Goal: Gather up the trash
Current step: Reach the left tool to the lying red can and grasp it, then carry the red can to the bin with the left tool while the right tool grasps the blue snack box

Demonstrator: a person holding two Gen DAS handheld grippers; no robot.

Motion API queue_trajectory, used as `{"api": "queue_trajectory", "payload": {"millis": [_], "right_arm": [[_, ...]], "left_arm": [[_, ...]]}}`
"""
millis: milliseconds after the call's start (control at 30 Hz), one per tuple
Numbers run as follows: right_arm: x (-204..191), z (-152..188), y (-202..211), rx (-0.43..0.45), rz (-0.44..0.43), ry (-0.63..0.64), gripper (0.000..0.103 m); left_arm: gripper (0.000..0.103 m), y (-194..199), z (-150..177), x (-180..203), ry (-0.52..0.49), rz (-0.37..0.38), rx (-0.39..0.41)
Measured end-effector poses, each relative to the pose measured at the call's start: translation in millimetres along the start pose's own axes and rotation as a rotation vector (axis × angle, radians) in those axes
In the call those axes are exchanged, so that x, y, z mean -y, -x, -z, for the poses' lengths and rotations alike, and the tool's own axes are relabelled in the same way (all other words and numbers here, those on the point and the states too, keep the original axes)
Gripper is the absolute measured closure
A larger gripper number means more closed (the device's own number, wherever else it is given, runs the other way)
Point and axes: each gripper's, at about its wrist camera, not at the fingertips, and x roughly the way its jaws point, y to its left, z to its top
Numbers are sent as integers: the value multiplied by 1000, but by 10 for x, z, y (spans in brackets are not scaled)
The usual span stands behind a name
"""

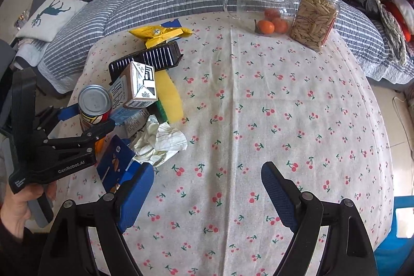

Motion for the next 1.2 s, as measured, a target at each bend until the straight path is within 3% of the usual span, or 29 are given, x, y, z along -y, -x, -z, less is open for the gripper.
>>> {"api": "queue_trajectory", "payload": {"millis": [333, 867, 1067, 1200], "right_arm": [[-77, 8, -86, -25, -9, 14, 17], [-513, 89, -446, -161, -210, -43, 18], [-620, 111, -610, -199, -251, -81, 37], [-667, 124, -683, -220, -281, -93, 60]], "left_arm": [[37, 243, 63, -193, 130, 5, -20], [39, 685, 484, -614, 243, 1, -13], [39, 781, 598, -756, 269, -10, -7], [39, 818, 647, -846, 285, -20, -5]]}}
